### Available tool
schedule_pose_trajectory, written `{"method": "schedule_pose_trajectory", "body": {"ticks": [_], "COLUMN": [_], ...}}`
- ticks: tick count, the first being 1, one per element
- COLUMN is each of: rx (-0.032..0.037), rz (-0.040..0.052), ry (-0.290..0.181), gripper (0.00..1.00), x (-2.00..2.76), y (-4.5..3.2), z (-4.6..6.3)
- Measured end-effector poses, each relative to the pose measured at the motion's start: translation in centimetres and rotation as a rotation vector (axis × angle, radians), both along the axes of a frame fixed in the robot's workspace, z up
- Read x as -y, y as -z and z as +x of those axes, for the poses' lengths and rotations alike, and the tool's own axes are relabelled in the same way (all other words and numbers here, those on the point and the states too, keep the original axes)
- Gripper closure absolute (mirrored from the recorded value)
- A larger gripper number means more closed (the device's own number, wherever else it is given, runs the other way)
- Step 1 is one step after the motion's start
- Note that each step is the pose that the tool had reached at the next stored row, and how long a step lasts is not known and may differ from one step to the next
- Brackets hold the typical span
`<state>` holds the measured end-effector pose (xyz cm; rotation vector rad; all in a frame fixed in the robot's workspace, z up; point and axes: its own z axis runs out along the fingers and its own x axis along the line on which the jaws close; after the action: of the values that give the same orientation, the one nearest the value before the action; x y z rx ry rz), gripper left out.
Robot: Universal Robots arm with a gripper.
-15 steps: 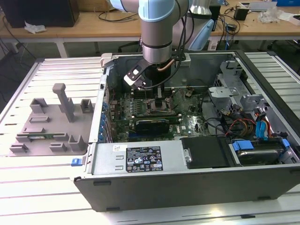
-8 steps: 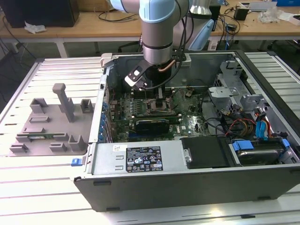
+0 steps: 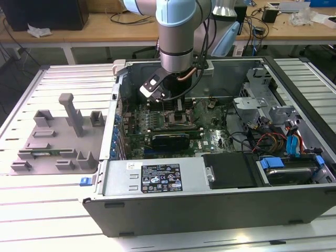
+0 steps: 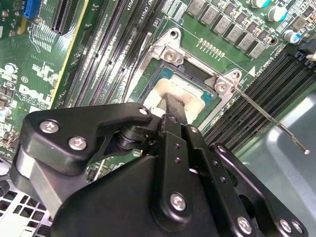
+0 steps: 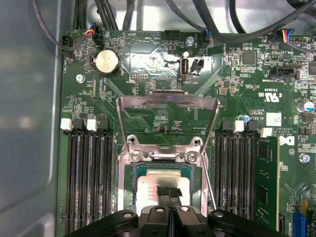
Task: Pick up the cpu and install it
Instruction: 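Place the cpu into insertion slot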
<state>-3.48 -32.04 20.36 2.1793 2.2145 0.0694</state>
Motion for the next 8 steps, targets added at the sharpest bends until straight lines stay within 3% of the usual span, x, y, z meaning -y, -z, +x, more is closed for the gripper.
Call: {"method": "schedule_pose_trajectory", "body": {"ticks": [8], "rx": [0.0003], "rz": [0.0010], "ry": [0.000], "gripper": [0.89], "x": [-0.01], "y": [0.14], "z": [0.00]}}
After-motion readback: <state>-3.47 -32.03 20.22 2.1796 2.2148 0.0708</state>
